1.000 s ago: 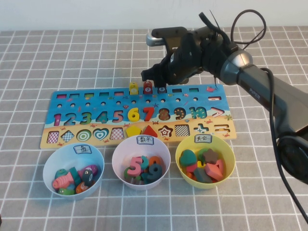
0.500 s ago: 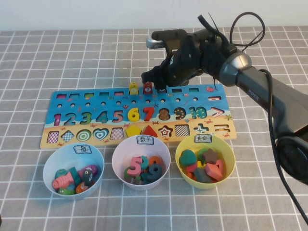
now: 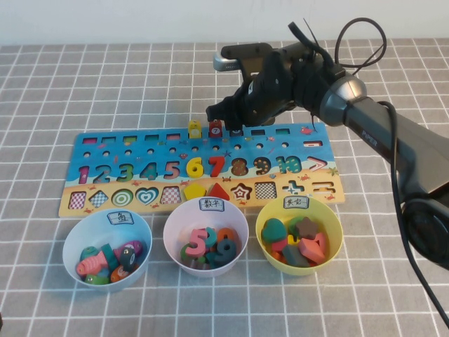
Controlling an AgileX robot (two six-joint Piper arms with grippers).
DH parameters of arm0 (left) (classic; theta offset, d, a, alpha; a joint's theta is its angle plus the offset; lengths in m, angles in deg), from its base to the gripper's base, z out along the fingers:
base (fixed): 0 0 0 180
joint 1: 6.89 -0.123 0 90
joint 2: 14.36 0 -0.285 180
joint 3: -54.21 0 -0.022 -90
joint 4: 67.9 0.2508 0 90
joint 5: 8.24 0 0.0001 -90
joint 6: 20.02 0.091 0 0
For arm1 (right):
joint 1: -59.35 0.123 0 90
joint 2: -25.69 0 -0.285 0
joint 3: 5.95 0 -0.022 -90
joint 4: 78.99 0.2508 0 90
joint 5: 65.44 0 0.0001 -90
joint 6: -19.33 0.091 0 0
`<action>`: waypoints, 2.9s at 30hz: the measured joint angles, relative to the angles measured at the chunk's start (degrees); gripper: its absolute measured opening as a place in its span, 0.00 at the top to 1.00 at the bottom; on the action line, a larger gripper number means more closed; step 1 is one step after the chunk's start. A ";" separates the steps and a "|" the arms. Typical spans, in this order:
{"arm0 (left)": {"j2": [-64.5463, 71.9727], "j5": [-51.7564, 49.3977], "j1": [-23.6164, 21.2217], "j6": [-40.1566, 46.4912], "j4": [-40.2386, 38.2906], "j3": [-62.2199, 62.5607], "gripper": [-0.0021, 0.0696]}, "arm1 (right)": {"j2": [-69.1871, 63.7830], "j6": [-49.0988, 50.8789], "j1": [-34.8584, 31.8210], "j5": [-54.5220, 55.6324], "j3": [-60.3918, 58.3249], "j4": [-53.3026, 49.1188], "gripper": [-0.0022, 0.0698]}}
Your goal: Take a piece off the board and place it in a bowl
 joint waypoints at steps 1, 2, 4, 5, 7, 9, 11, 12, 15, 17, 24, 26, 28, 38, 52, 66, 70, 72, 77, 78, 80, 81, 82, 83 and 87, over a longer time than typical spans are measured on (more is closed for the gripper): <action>0.00 0.00 0.00 0.00 0.00 0.00 0.97 | 0.00 0.00 0.00 0.00 0.00 0.00 0.57; 0.00 0.00 0.00 0.00 0.00 0.00 0.97 | 0.00 0.00 0.00 0.00 0.00 0.00 0.57; 0.00 0.00 0.00 0.00 0.00 0.00 0.97 | 0.00 0.00 0.00 0.00 0.00 0.00 0.57; 0.00 0.00 0.00 0.00 0.00 0.00 0.97 | 0.00 0.00 0.00 -0.39 0.00 0.00 0.56; 0.00 0.00 0.00 0.00 0.00 0.00 0.97 | 0.00 0.00 0.00 -1.24 0.00 0.00 0.54; 0.00 0.00 0.00 0.00 0.00 0.00 0.97 | 0.00 0.00 0.00 -1.78 0.00 0.00 0.50; 0.00 0.00 0.00 0.00 0.00 0.00 0.97 | 0.00 0.00 0.00 -1.91 0.00 0.25 0.47; 0.00 0.00 0.00 0.00 0.00 0.00 0.97 | 0.00 0.00 0.00 -1.91 0.00 0.41 0.46; 0.00 0.00 0.00 0.00 0.00 0.00 0.97 | 0.00 0.00 0.00 -1.91 0.00 1.20 0.45; 0.00 0.00 0.00 0.00 0.00 0.00 0.97 | 0.00 0.00 0.00 -1.16 0.00 1.45 0.45; 0.00 0.00 0.00 0.00 0.00 0.00 0.97 | 0.00 0.00 0.00 0.11 0.00 1.53 0.44; 0.00 0.00 0.00 0.00 0.00 0.00 0.97 | 0.00 0.00 0.00 0.19 0.00 1.42 0.44; 0.00 0.00 0.00 0.00 0.00 0.00 0.97 | -0.09 0.00 0.00 0.19 0.00 1.31 0.44; 0.00 0.00 0.00 0.00 0.00 0.00 0.97 | -1.82 0.00 0.00 0.19 0.00 1.31 0.44; 0.00 0.00 0.00 0.00 0.00 0.00 0.97 | -1.82 0.00 0.00 0.19 0.00 1.43 0.44; 0.00 0.00 0.00 0.00 0.00 0.00 0.97 | -1.82 0.00 0.00 0.19 0.00 1.53 0.44; 0.00 0.00 0.00 0.00 0.00 0.00 0.97 | -1.82 0.00 0.00 0.09 0.00 1.53 0.44; 0.00 0.00 0.00 0.00 0.00 0.00 0.97 | -1.82 0.00 0.00 0.09 0.00 1.53 0.44; 0.00 0.00 0.00 0.00 0.00 0.00 0.97 | -0.58 0.00 0.00 0.09 0.00 1.53 0.44; 0.00 0.00 0.00 0.00 0.00 0.00 0.97 | -0.35 0.00 0.00 0.09 0.00 1.38 0.44; 0.00 0.00 0.00 0.00 0.00 0.00 0.97 | -0.08 0.00 0.00 0.65 0.00 1.30 0.44; 0.00 0.00 0.00 0.00 0.00 0.00 0.97 | 0.01 0.00 0.00 0.91 0.00 1.30 0.44; 0.00 0.00 0.00 0.00 0.00 0.00 0.97 | 0.01 0.00 0.00 0.88 0.00 1.25 0.44; 0.00 0.00 0.00 0.00 0.00 0.00 0.97 | 0.01 0.00 0.00 0.88 0.00 1.16 0.44; 0.00 0.00 0.00 0.00 0.00 0.00 0.97 | 0.01 0.00 0.00 1.02 0.00 1.16 0.44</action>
